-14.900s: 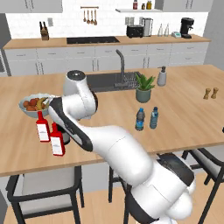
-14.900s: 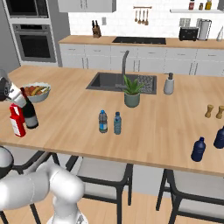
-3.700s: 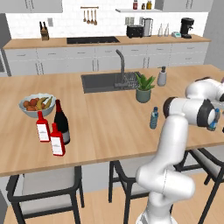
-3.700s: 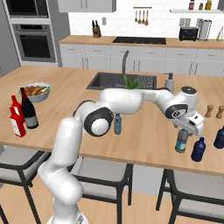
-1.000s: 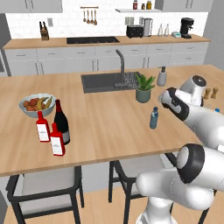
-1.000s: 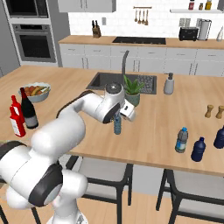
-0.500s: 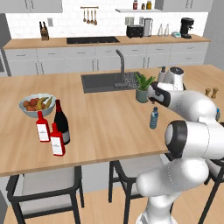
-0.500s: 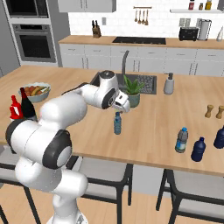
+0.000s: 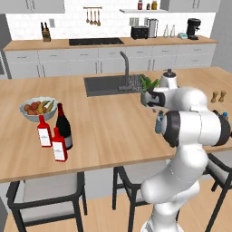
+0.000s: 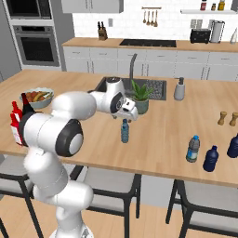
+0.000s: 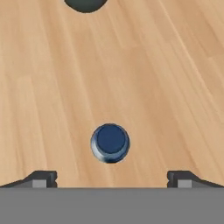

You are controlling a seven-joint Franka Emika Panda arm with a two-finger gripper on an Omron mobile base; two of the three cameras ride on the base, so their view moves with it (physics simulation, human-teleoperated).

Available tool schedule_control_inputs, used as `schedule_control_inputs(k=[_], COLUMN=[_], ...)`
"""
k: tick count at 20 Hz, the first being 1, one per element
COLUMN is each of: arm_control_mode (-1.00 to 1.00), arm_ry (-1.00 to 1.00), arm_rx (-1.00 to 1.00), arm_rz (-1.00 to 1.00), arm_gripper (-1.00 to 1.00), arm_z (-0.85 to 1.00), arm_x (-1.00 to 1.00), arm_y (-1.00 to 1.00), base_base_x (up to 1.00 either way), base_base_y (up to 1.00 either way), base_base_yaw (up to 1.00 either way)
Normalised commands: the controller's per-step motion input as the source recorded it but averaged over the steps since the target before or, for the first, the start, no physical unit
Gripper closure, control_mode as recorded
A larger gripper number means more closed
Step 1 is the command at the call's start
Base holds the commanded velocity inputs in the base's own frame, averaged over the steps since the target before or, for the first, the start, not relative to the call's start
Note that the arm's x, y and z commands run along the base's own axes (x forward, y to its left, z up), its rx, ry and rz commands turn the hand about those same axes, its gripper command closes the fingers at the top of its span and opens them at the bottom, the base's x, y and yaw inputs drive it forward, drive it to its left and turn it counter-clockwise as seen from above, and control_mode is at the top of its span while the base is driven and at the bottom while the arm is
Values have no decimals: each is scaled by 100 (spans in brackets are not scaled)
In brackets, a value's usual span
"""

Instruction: Move the plastic bottles in the middle to the plastics group, and the glass bottles in the middle to the glass group.

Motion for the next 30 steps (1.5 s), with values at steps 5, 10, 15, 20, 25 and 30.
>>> schedule_control_inputs(k=[5,10,15,20,25,30], arm_control_mode=[-100,-100,-100,-100,-100,-100], arm_ry=[0,0,0,0,0,0], arm_rx=[0,0,0,0,1,3], arm_rz=[6,3,0,0,0,0], arm_gripper=[-100,-100,-100,-100,-100,100], arm_z=[-34,-23,-16,-11,-16,-18], arm_x=[33,10,0,0,5,0], arm_y=[0,-13,-13,3,11,8], base_base_x=[0,0,0,0,0,0], base_base_y=[0,0,0,0,0,0], base_base_yaw=[0,0,0,0,0,0])
